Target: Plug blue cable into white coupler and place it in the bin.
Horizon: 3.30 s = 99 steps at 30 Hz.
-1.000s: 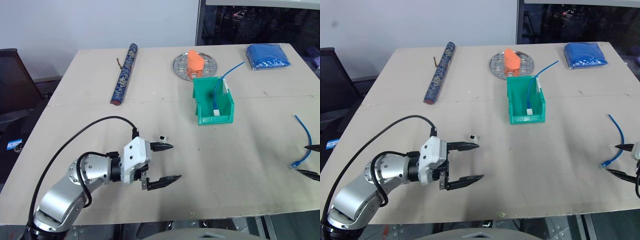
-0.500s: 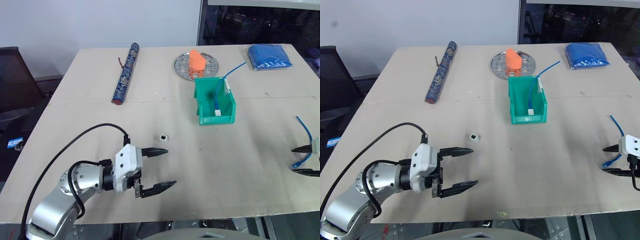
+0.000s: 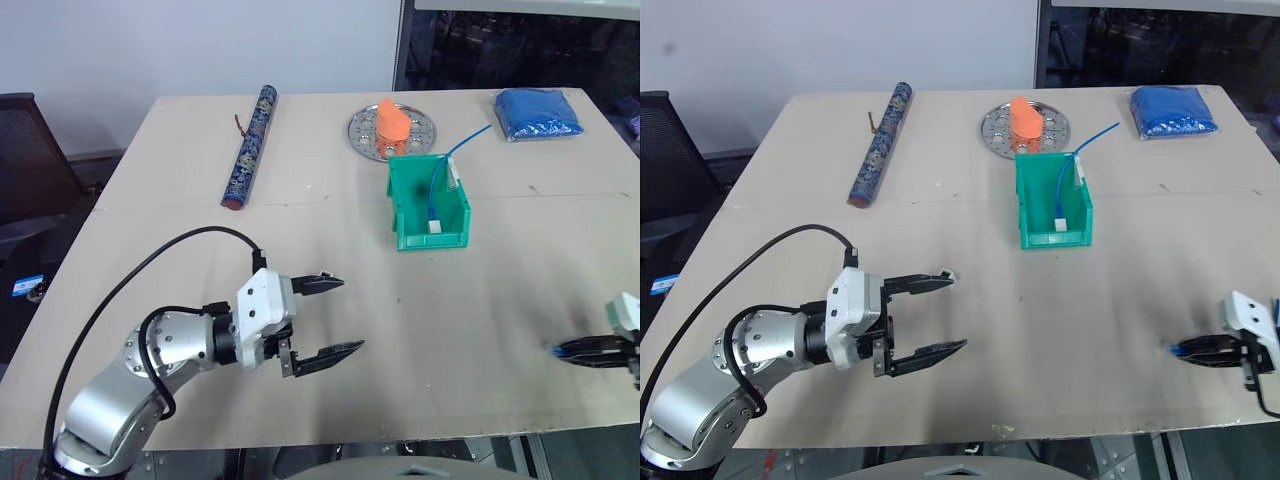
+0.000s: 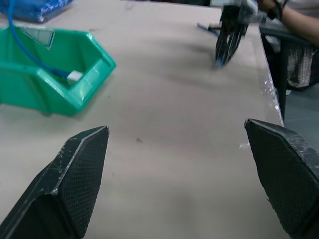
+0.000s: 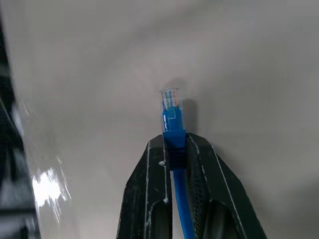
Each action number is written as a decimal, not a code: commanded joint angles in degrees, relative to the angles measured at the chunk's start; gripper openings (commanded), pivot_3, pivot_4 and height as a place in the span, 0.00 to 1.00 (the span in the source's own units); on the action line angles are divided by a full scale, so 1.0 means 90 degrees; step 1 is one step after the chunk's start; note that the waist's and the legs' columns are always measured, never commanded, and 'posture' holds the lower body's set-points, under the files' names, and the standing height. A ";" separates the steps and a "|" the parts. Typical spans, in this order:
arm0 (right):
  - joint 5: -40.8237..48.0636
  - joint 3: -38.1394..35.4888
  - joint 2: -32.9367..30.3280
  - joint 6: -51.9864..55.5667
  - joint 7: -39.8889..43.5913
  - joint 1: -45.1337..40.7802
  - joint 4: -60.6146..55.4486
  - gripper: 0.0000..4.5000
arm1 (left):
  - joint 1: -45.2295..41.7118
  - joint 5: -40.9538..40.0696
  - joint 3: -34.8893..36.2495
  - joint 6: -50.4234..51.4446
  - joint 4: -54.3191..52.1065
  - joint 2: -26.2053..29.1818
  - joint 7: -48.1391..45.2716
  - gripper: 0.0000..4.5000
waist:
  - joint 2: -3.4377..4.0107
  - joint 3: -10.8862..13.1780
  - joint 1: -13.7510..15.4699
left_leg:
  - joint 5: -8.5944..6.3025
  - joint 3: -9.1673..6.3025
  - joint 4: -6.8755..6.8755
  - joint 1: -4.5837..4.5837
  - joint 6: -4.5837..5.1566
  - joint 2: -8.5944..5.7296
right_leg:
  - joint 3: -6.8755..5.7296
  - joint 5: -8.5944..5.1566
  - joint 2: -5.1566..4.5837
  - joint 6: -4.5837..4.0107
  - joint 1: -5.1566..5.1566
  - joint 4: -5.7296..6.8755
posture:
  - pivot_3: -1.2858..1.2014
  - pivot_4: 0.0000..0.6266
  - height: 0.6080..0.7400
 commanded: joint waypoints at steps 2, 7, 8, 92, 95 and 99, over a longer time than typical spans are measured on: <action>-0.0092 0.0291 0.0939 0.0592 -0.1301 -0.0526 -0.1418 0.02 | -0.0298 -0.0186 0.0046 0.0184 -0.0059 0.0054 0.0035 1.00 | 0.0000 0.0003 -0.0011 | 0.0002 0.0003 0.0004 0.0001 -0.0005 0.0002 | 0.0004 0.0001 0.0004 -0.0002 0.0000 0.0000 | 0.52 0.24 1.00; -0.1039 0.1292 0.1652 0.0753 -0.1641 -0.1752 -0.1511 0.02 | -0.0480 -0.0146 -0.0015 0.0403 0.0113 0.0219 -0.0111 1.00 | 0.0004 0.0016 0.0017 | 0.0019 0.0021 0.0013 0.0003 -0.0032 0.0014 | 0.0001 0.0024 0.0009 -0.0026 -0.0008 0.0000 | 0.52 0.24 1.00; -0.1121 0.1472 0.1785 0.0884 -0.1690 -0.1981 -0.1485 0.02 | -0.0506 -0.0120 -0.0008 0.0415 0.0167 0.0259 -0.0148 1.00 | -0.0005 0.0018 0.0036 | 0.0020 0.0020 0.0013 0.0003 -0.0032 0.0014 | -0.0004 0.0024 0.0008 -0.0026 -0.0007 0.0000 | 0.52 0.24 1.00; 0.4534 -0.0444 0.4836 0.3237 -0.6075 -0.0744 -0.4651 0.77 | -0.5431 -0.0749 -0.0515 0.3419 0.4819 -0.3435 -0.1393 0.00 | -0.0012 0.0016 -0.0014 | 0.0064 -0.0047 0.0089 -0.0089 -0.0105 0.0011 | -0.0064 0.0033 0.0022 -0.0027 -0.0102 0.0115 | 0.52 0.24 1.00; 0.4665 -0.0502 0.4881 0.3193 -0.6104 -0.0988 -0.4518 0.48 | -0.5417 -0.0889 -0.0504 0.3500 0.4783 -0.3403 -0.1323 0.00 | -0.0011 0.0016 -0.0038 | 0.0064 -0.0046 0.0088 -0.0089 -0.0105 0.0011 | -0.0064 0.0033 0.0023 -0.0027 -0.0103 0.0116 | 0.52 0.24 1.00; 0.4743 -0.0557 0.4911 0.3135 -0.6113 -0.1144 -0.4425 0.07 | -0.5380 -0.0994 -0.0534 0.3570 0.4765 -0.3336 -0.1333 0.00 | -0.0011 0.0016 -0.0064 | 0.0064 -0.0047 0.0088 -0.0089 -0.0105 0.0012 | -0.0063 0.0033 0.0024 -0.0028 -0.0103 0.0118 | 0.52 0.24 1.00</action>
